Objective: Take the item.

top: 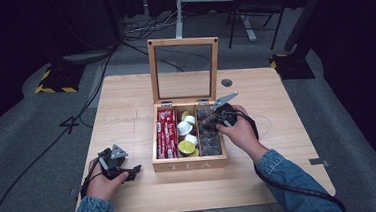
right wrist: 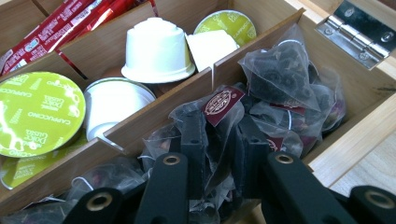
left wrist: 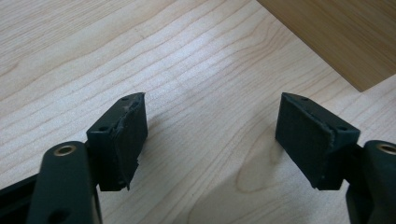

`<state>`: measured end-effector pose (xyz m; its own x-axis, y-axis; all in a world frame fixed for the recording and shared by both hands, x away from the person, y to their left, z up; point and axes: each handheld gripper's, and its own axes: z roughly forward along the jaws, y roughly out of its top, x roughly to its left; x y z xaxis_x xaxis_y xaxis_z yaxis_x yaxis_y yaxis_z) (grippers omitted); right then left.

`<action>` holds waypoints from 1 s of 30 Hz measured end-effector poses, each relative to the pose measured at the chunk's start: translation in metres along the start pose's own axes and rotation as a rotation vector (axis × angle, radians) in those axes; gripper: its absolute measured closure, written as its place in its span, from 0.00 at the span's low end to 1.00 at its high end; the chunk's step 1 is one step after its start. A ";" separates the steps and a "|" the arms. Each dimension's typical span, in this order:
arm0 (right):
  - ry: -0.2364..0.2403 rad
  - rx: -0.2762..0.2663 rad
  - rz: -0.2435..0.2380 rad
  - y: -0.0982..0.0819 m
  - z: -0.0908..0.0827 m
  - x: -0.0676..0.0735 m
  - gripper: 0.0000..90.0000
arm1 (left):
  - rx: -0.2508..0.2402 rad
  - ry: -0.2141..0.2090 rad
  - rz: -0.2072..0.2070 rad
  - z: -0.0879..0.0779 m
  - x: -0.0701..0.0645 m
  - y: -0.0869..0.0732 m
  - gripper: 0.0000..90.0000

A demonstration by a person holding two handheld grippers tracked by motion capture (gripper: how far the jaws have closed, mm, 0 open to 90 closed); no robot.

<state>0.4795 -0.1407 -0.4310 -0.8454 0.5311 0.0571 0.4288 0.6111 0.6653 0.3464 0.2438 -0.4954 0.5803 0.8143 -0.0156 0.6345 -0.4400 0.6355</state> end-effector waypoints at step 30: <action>0.012 -0.142 -0.013 0.013 -0.038 0.008 0.89 | -0.073 -0.021 0.021 0.008 0.007 -0.004 0.18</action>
<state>0.4666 -0.1508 -0.3941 -0.8548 0.5160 0.0559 0.3688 0.5281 0.7649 0.3519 0.2480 -0.5037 0.6046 0.7964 -0.0174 0.5835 -0.4279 0.6902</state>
